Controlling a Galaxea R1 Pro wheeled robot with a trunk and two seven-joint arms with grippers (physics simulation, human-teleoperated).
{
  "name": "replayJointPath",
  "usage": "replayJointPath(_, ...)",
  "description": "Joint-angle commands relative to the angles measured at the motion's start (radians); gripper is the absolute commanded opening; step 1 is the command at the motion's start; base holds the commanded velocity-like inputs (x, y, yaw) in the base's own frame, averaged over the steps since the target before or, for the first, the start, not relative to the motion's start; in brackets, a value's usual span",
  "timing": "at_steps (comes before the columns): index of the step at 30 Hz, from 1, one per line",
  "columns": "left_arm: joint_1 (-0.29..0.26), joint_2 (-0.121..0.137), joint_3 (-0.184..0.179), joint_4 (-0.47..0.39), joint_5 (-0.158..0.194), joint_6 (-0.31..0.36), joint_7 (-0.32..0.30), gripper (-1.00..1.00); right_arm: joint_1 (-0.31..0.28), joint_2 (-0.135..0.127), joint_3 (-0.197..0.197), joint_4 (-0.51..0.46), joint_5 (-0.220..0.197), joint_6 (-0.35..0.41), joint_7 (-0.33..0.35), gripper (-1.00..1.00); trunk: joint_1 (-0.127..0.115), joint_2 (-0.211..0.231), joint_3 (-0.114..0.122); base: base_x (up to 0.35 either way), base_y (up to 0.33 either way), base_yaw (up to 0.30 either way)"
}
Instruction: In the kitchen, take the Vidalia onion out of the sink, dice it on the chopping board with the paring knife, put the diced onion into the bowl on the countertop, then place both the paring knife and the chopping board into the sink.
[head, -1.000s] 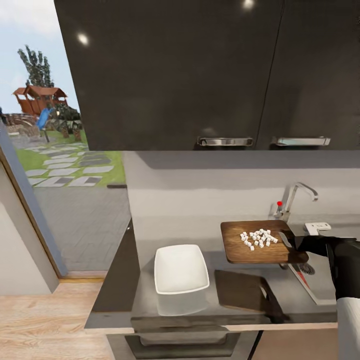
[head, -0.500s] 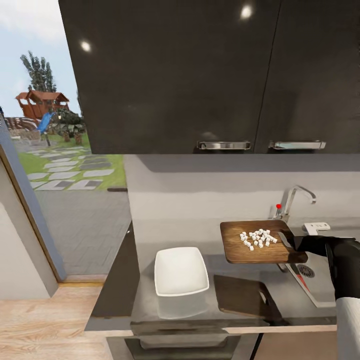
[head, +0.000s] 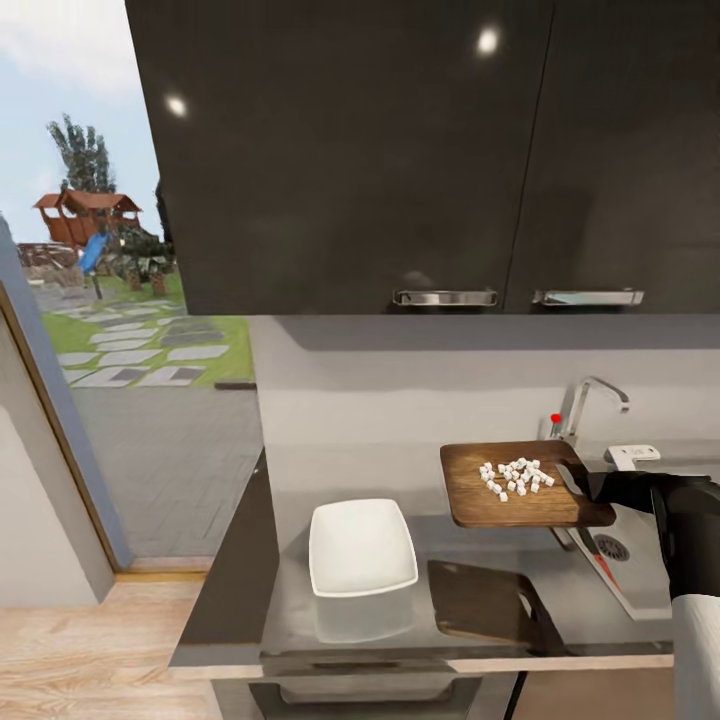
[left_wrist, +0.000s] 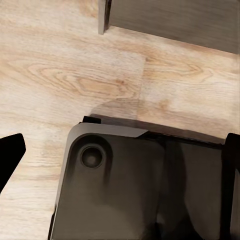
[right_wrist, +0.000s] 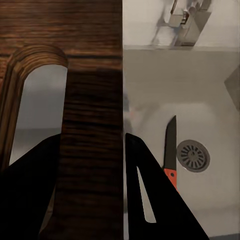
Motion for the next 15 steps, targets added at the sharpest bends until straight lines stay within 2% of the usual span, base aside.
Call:
replayJointPath(1, -0.002, 0.0, -0.007, 0.004, 0.011, -0.006, -0.007, 1.0, -0.001, 0.0, -0.002, -0.001, 0.009, 0.001, 0.01, -1.0, 0.0, -0.001, 0.0, 0.0, 0.0, 0.0)
replayJointPath(5, -0.002, 0.0, -0.007, 0.005, 0.012, -0.005, -0.007, 1.0, -0.001, 0.0, -0.001, 0.001, 0.008, 0.001, 0.011, -1.0, 0.0, -0.001, 0.001, 0.0, 0.065, 0.0)
replayJointPath(9, -0.002, 0.0, -0.007, 0.005, 0.012, -0.004, -0.007, 1.0, -0.001, 0.0, 0.005, 0.001, 0.008, 0.001, 0.011, -1.0, 0.0, -0.001, 0.001, 0.0, 0.224, 0.0)
replayJointPath(13, -0.002, 0.0, -0.007, 0.005, 0.012, -0.004, -0.007, 1.0, -0.001, 0.0, 0.054, 0.003, 0.008, 0.001, 0.011, -1.0, 0.0, -0.001, 0.001, 0.0, 0.284, 0.0)
replayJointPath(15, -0.002, 0.0, -0.007, 0.005, 0.012, -0.004, -0.007, 1.0, -0.001, 0.0, 0.062, 0.003, 0.008, 0.001, 0.011, -1.0, 0.0, -0.001, 0.001, 0.0, 0.293, 0.0)
